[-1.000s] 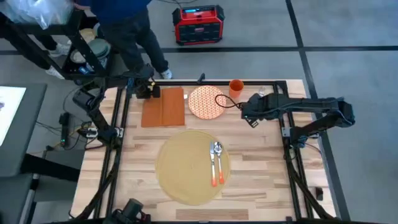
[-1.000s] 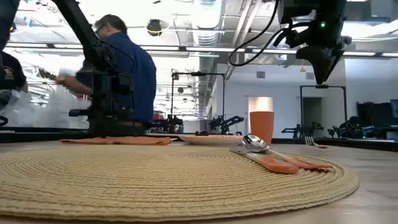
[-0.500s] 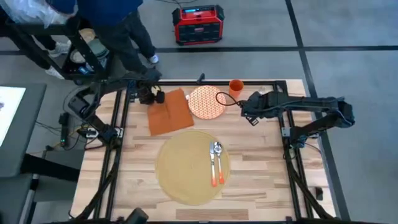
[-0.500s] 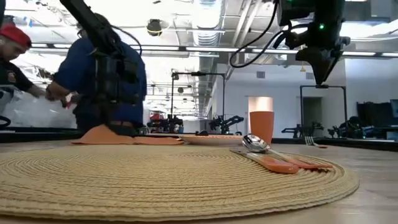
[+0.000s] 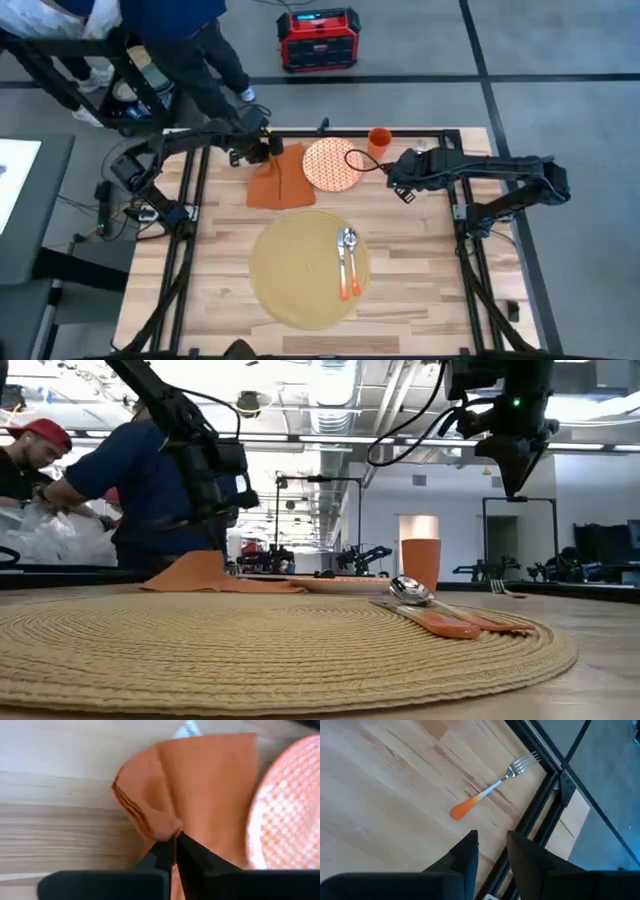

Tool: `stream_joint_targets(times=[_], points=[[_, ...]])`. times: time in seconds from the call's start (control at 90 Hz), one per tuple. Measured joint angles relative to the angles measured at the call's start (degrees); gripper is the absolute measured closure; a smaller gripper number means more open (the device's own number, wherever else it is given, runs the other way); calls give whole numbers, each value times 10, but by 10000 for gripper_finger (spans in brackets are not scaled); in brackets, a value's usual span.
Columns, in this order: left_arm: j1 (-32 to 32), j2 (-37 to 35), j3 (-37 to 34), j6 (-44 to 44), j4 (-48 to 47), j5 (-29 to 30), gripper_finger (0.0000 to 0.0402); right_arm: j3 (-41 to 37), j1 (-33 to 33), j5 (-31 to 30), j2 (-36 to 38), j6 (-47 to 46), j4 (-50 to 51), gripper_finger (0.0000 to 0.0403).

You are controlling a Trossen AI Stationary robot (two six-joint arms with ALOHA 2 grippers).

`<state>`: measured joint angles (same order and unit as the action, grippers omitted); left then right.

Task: Set table place
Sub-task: Fold the orange napkin

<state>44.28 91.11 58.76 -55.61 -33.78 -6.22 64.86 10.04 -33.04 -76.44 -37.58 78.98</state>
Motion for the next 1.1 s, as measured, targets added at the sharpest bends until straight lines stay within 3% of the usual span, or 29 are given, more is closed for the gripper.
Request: stream_joint_targets(times=[0.444,0.711,0.944,1.1], points=[[-50,-1,16,-104,92,-9,402,0,-3,2,0,2,-7,310],[-50,-1,50,-127,106,63,402,0,-3,15,0,1,-21,310],[-63,57,50,-135,101,61,402,0,-17,32,0,1,-23,310],[-75,97,51,-172,155,53,402,0,-31,35,0,-7,-23,310]])
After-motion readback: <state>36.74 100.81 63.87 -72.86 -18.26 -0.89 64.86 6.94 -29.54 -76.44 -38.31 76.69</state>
